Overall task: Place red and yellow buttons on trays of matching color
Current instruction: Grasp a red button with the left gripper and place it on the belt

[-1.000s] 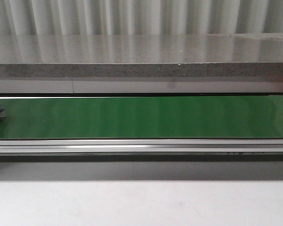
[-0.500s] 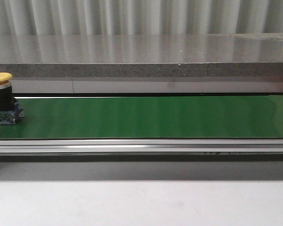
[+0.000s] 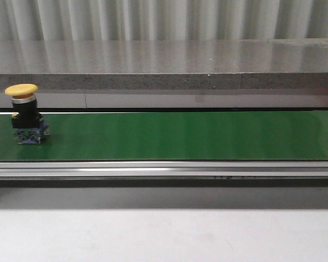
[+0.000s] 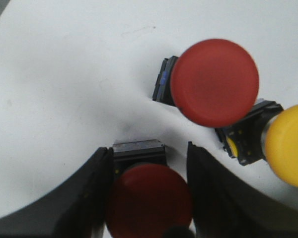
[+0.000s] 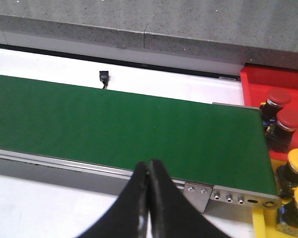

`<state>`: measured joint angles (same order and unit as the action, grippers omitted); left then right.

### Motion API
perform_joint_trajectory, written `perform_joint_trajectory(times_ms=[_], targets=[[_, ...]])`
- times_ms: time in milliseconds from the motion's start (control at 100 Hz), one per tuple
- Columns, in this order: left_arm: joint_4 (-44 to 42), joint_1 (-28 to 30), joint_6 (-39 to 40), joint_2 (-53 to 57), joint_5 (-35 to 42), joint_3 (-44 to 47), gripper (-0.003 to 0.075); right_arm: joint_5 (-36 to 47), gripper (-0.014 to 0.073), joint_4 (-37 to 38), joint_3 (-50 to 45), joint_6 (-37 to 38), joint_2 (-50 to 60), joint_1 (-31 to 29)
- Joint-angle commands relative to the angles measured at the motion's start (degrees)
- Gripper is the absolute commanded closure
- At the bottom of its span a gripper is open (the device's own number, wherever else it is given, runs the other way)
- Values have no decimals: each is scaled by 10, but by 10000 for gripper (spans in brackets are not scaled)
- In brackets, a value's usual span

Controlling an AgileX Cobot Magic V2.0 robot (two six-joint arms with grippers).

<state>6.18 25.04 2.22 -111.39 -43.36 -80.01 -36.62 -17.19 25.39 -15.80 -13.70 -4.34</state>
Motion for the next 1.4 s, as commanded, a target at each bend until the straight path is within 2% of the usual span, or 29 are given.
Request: perform_joint_trajectory(times_ms=[0,330,610,880,1150,1220,1270,1390], targets=[[7,1,3,47,2,-15,519,37,659,-2,14,-5,-5,0],[7,-6,-3,168,-63,-9,533,37,659,-2,14,-5,-5,0],[7,-78,-3,263,-67,56,533,37,659,-2,14,-5,-5,0],[7,-165,-3,270,-43,101,533,37,659,-2,14,-5,-5,0],[7,-181,-3,252,-31,115,521,37,659,-2,14,-5,-5,0],[7,-181,-3,244,-31,115,479,37,659,-2,14,-5,-5,0],[10,-181,-3,239,-31,115,419,37,659,-2,14,-5,-5,0],[17,-181,-3,237,-29,115,207,37,659,-2,14,-5,-5,0]])
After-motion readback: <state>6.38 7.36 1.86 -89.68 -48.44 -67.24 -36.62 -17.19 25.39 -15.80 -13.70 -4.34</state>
